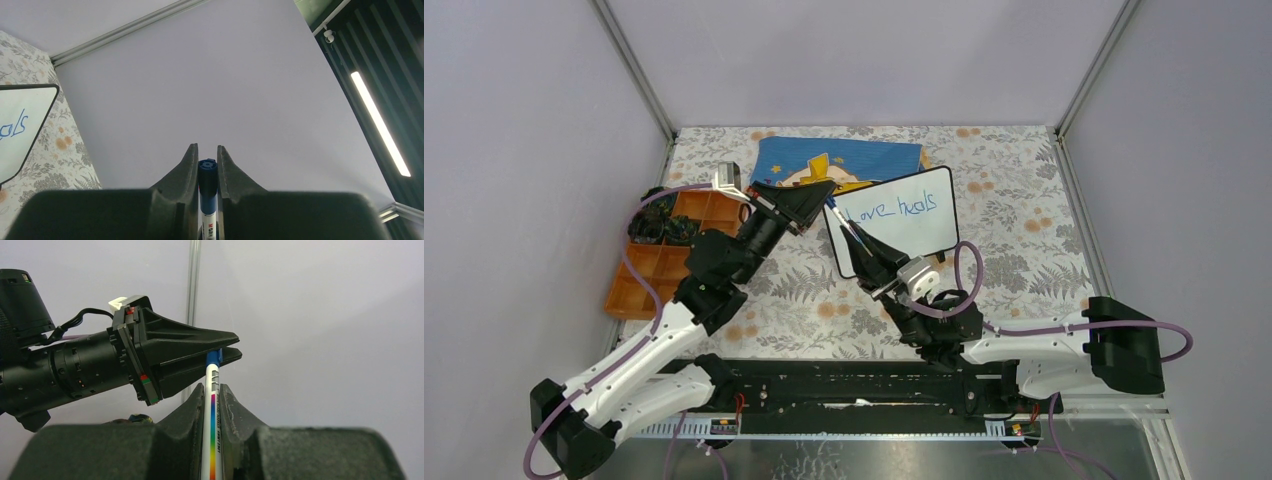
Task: Write a sentence on the whiteboard
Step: Close the whiteboard marker at the center of the board.
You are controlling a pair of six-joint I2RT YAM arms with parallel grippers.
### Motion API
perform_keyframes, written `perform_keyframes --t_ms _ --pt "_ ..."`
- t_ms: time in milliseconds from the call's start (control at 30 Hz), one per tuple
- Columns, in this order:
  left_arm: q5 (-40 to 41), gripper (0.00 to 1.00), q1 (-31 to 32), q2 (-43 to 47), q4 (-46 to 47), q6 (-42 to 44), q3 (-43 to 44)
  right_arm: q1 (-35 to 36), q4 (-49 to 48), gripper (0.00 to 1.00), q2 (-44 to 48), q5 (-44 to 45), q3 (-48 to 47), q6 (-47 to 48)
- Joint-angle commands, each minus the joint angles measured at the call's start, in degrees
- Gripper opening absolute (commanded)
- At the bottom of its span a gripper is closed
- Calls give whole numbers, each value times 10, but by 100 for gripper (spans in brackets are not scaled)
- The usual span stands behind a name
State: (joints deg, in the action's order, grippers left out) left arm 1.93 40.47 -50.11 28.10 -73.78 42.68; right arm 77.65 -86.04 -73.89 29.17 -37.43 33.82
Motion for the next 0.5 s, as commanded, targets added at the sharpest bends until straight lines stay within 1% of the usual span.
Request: perform_keyframes --t_ms 0,367,467 --pt "-42 0 11 -8 -4 -2 17 3 -18 0 -9 15 -35 17" --pt "-21 0 75 -10 -12 -1 5 3 -14 0 -25 20 -55 23" --pt "3 0 97 -12 -11 -1 0 3 -16 0 -32 24 -61 29"
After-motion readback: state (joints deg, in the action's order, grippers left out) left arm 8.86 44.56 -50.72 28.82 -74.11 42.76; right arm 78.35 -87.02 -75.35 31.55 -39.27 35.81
